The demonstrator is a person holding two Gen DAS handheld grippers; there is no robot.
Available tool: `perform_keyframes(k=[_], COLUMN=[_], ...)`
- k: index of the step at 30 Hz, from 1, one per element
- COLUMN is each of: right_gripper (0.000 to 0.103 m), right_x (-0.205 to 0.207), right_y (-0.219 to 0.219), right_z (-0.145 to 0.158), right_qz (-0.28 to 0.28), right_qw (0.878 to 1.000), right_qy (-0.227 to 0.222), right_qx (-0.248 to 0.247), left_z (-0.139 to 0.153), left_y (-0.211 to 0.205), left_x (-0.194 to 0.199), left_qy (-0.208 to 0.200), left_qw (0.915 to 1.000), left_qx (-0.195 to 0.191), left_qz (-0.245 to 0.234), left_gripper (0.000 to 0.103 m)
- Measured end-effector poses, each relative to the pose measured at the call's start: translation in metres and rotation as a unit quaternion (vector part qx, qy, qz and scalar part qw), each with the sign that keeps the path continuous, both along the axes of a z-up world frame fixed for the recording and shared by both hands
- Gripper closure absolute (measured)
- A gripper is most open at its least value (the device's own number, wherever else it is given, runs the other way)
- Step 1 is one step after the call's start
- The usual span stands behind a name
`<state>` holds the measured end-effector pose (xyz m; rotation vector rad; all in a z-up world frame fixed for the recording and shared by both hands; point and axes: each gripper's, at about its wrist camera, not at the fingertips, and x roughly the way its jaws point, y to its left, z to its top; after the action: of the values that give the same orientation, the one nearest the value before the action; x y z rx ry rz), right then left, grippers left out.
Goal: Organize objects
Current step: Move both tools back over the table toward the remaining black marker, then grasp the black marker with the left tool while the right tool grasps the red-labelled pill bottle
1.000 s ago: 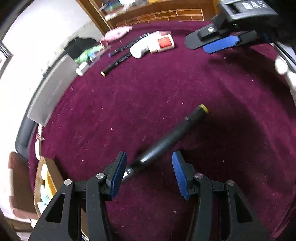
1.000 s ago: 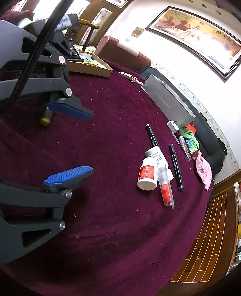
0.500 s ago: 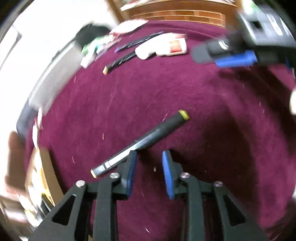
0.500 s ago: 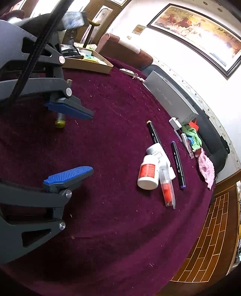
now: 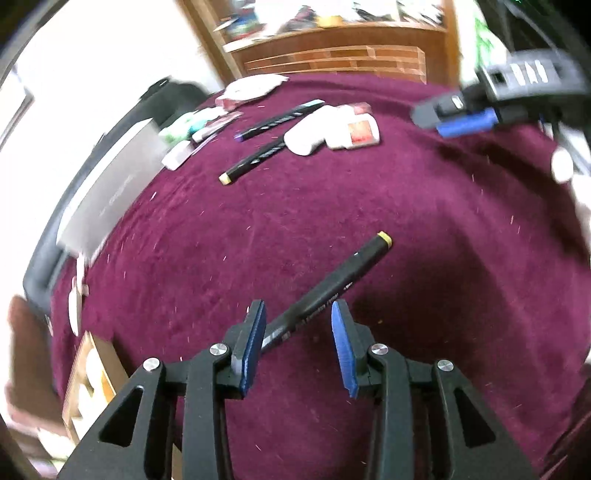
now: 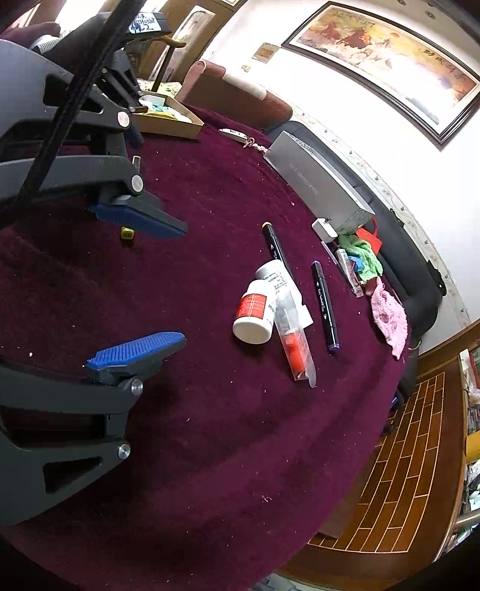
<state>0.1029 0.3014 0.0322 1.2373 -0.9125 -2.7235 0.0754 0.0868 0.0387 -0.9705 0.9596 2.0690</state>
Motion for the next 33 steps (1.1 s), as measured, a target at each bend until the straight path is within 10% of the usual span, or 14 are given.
perform_keyframes(k=[6, 10, 11, 13, 16, 26, 33], right_gripper=[0.052, 0.052, 0.052, 0.052, 0.052, 0.052, 0.050], right_x=[-0.001, -0.004, -0.006, -0.012, -0.022, -0.075, -0.123], right_y=[0.005, 0.015, 0.016, 0.019, 0.020, 0.030, 0.000], right_z=[-0.003, -0.004, -0.004, -0.003, 0.001, -0.001, -0.032], right_qz=[-0.001, -0.008, -0.008, -0.006, 0.002, 0.025, 0.082], right_qw=[1.000, 1.000, 1.000, 1.000, 1.000, 0.998, 0.984], right_qy=[-0.005, -0.009, -0.010, -0.011, -0.010, -0.038, -0.093], right_qx=[-0.001, 0.000, 0.001, 0.002, 0.012, 0.052, 0.130], left_z=[-0.025, -0.020, -0.019, -0.017, -0.017, 0.043, 0.043], left_y=[0.024, 0.023, 0.023, 0.018, 0.014, -0.056, -0.078], left_x=[-0.016, -0.022, -0.022, -0.022, -0.017, -0.016, -0.017], left_qy=[0.022, -0.029, -0.052, -0.145, -0.168, -0.155, -0.125], left_qw=[0.9957, 0.9976, 0.9967, 0.9880, 0.9822, 0.9516, 0.9510], left_qx=[-0.064, -0.062, -0.061, -0.021, 0.004, 0.193, 0.193], left_qz=[-0.063, -0.006, 0.011, 0.049, 0.084, 0.183, 0.207], left_gripper=[0.070, 0.073, 0.089, 0.103, 0.103, 0.099, 0.089])
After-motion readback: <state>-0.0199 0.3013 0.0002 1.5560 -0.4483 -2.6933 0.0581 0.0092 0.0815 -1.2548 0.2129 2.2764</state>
